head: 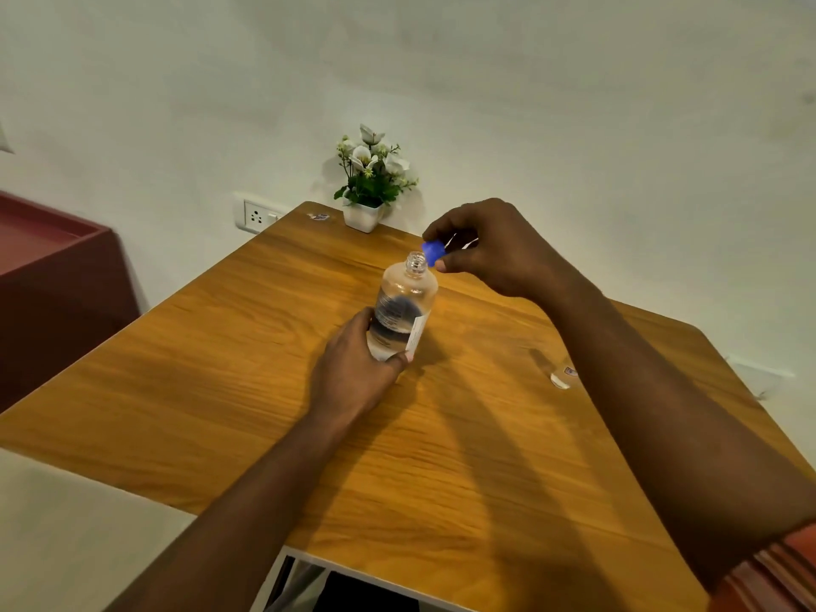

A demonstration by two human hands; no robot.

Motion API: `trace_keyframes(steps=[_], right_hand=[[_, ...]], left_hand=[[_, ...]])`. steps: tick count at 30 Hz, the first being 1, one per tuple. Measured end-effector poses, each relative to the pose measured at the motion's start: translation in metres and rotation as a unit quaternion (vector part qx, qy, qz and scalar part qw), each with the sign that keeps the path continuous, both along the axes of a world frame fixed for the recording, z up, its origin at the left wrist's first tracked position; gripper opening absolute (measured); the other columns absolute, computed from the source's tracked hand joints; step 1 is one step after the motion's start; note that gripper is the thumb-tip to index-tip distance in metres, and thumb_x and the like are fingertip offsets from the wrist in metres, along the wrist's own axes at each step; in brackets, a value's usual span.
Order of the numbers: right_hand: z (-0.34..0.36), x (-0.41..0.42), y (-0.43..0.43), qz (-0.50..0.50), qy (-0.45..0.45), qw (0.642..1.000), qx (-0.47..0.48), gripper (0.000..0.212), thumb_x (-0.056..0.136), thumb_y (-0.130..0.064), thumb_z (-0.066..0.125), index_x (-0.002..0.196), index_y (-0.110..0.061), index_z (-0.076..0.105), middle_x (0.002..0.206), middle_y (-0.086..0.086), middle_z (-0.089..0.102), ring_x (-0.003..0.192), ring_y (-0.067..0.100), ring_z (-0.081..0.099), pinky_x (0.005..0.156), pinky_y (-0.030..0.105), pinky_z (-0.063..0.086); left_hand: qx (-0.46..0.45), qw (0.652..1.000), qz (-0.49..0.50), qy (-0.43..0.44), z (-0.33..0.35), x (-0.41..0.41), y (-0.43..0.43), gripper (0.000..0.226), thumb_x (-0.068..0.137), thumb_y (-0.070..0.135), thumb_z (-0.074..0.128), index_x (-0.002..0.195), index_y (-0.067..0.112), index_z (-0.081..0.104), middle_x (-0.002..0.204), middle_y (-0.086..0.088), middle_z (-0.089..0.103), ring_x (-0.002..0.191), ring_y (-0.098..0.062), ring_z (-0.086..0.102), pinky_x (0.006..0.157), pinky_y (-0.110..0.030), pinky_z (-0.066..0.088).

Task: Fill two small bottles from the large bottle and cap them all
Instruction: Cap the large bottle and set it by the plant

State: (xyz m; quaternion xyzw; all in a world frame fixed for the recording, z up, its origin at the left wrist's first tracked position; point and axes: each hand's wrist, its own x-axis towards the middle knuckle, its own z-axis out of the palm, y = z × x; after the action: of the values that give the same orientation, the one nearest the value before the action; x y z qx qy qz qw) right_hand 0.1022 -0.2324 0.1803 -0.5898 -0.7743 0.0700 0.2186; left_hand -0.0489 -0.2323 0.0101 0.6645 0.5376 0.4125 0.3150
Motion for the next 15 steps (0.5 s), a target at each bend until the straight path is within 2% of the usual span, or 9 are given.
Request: trace_keyframes(steps=[5,9,12,15], right_hand=[[0.006,-0.013,0.008,0.038,-0.113,0.993,-0.02,0.037,0.088,-0.001,0.065,0.123,-0.014,0.067,0.121,0.006,0.061,0.096,0.012,0.056,0.072,0.011,0.042],[0.012,-0.02,0.013,0.05,-0.143,0.988,-0.037,0.037,0.088,0.001,0.064,0.122,-0.013,0.067,0.124,0.006,0.063,0.095,0.01,0.055,0.076,0.017,0.044],[0.016,-0.023,0.015,0.05,-0.16,0.985,-0.044,0.037,0.086,0.0,0.067,0.122,-0.012,0.067,0.121,0.005,0.069,0.091,0.007,0.056,0.073,0.015,0.043],[0.021,-0.025,0.017,0.046,-0.179,0.982,-0.047,0.038,0.084,-0.004,0.071,0.121,-0.009,0.068,0.119,0.005,0.07,0.091,0.006,0.057,0.08,0.02,0.043]], left_hand=[[0.007,1.0,-0.003,-0.011,0.001,0.0,-0.001,0.071,0.072,0.044,0.08,0.133,0.026,0.049,0.128,0.004,0.06,0.117,-0.017,0.056,0.092,-0.038,0.05],[0.006,1.0,-0.001,-0.016,0.002,0.0,-0.002,0.067,0.073,0.043,0.08,0.131,0.026,0.051,0.126,0.005,0.062,0.115,-0.015,0.057,0.092,-0.038,0.051],[0.003,1.0,-0.001,-0.02,0.003,0.0,-0.002,0.065,0.074,0.042,0.079,0.131,0.027,0.051,0.125,0.005,0.062,0.115,-0.015,0.057,0.092,-0.038,0.052],[0.008,1.0,0.001,-0.017,0.002,0.0,-0.003,0.062,0.074,0.042,0.079,0.128,0.027,0.053,0.122,0.005,0.063,0.111,-0.014,0.058,0.089,-0.038,0.053]])
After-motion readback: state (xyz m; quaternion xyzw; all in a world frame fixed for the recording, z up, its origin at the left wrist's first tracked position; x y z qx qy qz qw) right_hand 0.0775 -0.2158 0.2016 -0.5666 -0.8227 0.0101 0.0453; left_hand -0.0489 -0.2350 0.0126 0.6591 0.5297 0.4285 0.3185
